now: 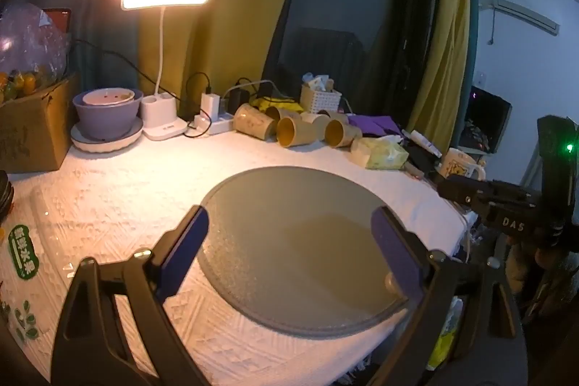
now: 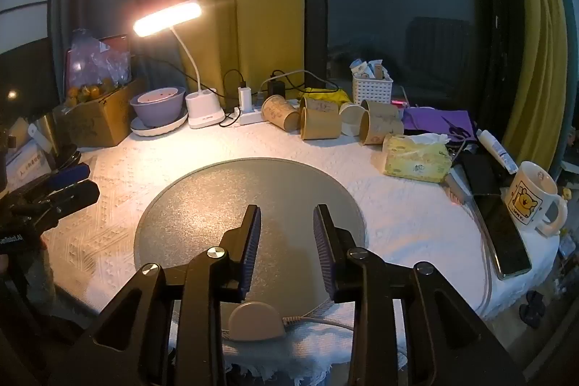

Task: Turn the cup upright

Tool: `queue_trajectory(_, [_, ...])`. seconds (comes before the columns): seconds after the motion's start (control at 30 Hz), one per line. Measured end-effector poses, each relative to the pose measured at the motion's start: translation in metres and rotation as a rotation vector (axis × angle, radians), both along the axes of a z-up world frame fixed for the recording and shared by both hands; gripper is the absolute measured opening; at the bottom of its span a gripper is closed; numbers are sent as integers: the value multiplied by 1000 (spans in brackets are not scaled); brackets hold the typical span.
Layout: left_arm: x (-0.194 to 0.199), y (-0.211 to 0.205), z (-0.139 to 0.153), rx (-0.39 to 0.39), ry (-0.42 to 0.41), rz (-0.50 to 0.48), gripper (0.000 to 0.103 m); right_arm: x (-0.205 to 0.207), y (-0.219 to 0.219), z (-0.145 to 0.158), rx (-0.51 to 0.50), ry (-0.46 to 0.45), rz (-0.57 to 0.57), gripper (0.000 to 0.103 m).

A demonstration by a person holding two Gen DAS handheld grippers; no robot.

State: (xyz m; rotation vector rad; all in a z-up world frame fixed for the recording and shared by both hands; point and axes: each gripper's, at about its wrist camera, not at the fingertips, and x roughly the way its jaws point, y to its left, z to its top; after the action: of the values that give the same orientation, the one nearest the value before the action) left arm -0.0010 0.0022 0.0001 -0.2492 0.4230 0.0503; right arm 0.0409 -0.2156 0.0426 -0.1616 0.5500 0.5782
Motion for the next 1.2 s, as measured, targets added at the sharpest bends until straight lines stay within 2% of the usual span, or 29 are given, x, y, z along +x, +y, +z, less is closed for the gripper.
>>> queue_trajectory(0.2, [-5, 3, 2, 1, -9, -1, 92, 1, -1, 0, 3, -3, 1, 36])
queue_trajectory(1.2, [4, 2, 6, -7, -13, -8, 92, 0, -3, -1, 5, -5, 0, 36])
